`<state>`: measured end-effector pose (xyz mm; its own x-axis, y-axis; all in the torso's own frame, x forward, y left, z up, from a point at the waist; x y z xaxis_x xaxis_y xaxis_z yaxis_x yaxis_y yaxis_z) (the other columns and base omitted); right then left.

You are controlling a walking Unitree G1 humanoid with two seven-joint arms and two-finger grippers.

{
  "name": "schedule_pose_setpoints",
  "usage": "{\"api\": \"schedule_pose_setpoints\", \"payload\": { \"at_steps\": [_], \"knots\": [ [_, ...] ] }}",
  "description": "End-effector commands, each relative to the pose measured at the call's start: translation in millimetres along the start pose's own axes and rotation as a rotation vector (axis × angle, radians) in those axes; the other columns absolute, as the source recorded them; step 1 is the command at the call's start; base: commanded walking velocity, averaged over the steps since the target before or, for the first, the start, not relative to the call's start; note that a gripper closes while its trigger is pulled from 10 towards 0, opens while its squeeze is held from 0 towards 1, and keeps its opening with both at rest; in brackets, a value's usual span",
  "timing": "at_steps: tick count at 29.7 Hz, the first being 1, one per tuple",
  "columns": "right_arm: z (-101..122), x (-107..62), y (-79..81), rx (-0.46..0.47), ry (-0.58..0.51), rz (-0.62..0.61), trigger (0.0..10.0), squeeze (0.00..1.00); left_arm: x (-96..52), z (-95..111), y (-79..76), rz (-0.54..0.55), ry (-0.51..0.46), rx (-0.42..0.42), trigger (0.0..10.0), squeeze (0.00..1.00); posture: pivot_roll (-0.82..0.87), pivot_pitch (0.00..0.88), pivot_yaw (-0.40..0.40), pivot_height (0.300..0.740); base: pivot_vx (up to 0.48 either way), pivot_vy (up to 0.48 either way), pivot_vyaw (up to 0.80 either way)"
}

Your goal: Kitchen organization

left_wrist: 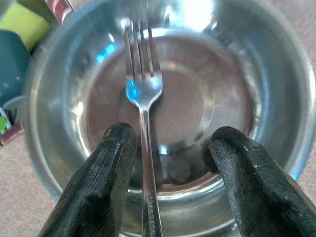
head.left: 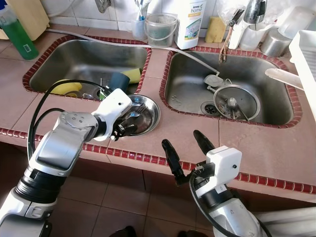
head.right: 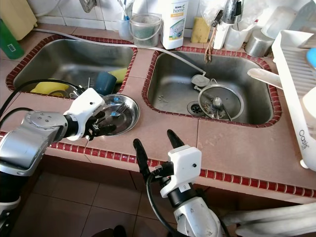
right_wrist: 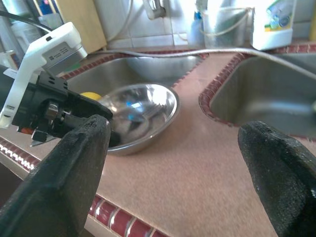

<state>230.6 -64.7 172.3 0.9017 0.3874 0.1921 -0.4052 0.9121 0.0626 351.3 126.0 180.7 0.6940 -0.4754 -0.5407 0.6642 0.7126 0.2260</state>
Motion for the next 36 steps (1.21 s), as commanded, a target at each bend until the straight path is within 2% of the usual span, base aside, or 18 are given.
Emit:
{"api": "schedule_pose_setpoints", "payload": {
  "at_steps": [1, 5, 6, 7, 8, 9, 10, 36],
  "knots": [
    [2.3, -3.3, 2.9, 0.005, -0.005, -0.01, 10.0, 0.0, 5.2, -4.8, -2.7, -0.009, 0.045, 0.003, 10.0, 0.0, -0.2, 0.223, 0.07, 0.732, 0.0, 0.0, 0.0],
    [2.4, -5.5, 3.2, 0.008, -0.003, -0.024, 10.0, 0.0, 8.5, -3.2, -2.8, -0.013, 0.042, 0.018, 10.0, 0.0, -0.21, 0.231, 0.083, 0.732, 0.0, 0.0, 0.0],
    [2.2, -6.2, 3.4, 0.009, -0.003, -0.027, 10.0, 0.0, 9.5, -2.6, -2.6, -0.011, 0.04, 0.015, 9.7, 0.0, -0.21, 0.231, 0.083, 0.732, 0.0, 0.0, 0.0],
    [2.2, -7.1, 3.8, 0.01, -0.002, -0.03, 10.0, 0.0, 10.1, -0.9, -3.2, -0.016, 0.034, 0.019, 5.8, 0.0, -0.22, 0.232, 0.085, 0.732, 0.0, 0.0, 0.0],
    [2.2, -7.1, 3.8, 0.01, -0.002, -0.03, 10.0, 0.0, 10.1, -0.9, -3.2, -0.016, 0.034, 0.019, 5.8, 0.0, -0.22, 0.232, 0.085, 0.732, 0.0, 0.0, 0.0],
    [2.2, -7.7, 4.2, 0.011, -0.001, -0.032, 10.0, 0.0, 10.7, 0.7, -3.6, -0.018, 0.028, 0.02, 4.7, 0.0, -0.22, 0.233, 0.085, 0.732, 0.0, 0.0, 0.0],
    [2.1, -8.3, 4.0, 0.011, 0.0, -0.034, 10.0, 0.0, 10.8, 4.4, -4.7, -0.028, 0.008, 0.013, 0.0, 0.0, -0.22, 0.232, 0.085, 0.732, 0.0, 0.0, 0.0],
    [0.1, -12.0, 10.2, 0.037, 0.025, 0.013, 10.0, 0.0, 4.8, 7.1, -2.6, -0.037, -0.002, 0.022, 0.0, 0.0, -0.2, 0.229, 0.07, 0.732, 0.0, 0.0, 0.0]
  ]
}}
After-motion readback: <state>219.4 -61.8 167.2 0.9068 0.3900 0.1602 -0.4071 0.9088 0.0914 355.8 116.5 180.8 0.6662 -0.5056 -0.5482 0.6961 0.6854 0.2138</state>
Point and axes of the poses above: a point about 5 cm out from each wrist's last joint towards the gripper, its own x axis pointing out of the wrist towards the gripper, its own z axis along the axis of the wrist's last joint, y = z × x, the point moved 4 cm from there along x, pointing out of the wrist towards the gripper, and after that the axes turned 3 degrees about -x, right-handed, at the moved point
